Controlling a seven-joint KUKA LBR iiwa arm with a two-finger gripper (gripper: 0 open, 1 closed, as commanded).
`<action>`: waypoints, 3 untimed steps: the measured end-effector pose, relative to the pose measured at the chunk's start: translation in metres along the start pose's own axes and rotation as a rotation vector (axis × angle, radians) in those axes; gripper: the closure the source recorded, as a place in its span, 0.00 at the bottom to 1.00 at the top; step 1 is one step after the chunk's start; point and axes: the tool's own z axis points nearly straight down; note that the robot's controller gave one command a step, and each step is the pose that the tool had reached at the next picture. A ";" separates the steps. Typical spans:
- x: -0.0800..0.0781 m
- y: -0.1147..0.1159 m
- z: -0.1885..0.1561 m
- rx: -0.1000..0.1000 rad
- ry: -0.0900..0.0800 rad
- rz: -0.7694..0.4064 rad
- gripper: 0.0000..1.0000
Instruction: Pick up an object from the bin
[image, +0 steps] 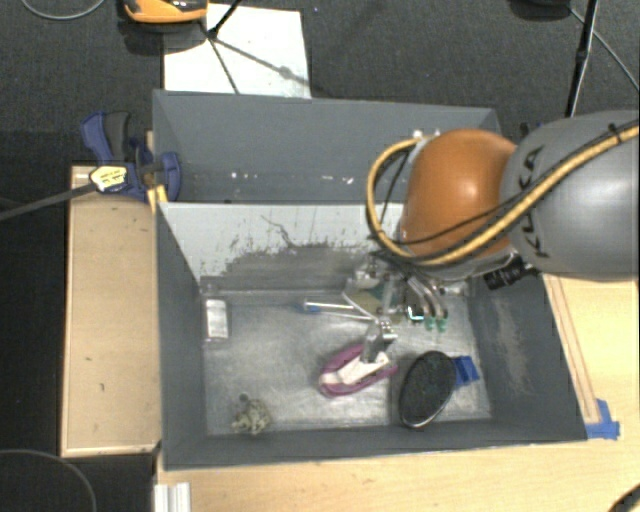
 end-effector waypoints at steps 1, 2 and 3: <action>-0.007 -0.023 0.067 -0.010 -0.034 0.243 0.00; -0.004 -0.024 0.071 -0.006 -0.021 0.249 1.00; -0.001 -0.026 0.075 -0.003 -0.012 0.251 0.00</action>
Offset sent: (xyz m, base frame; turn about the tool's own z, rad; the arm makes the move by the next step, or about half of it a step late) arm -0.0022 -0.0352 -0.1036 0.2927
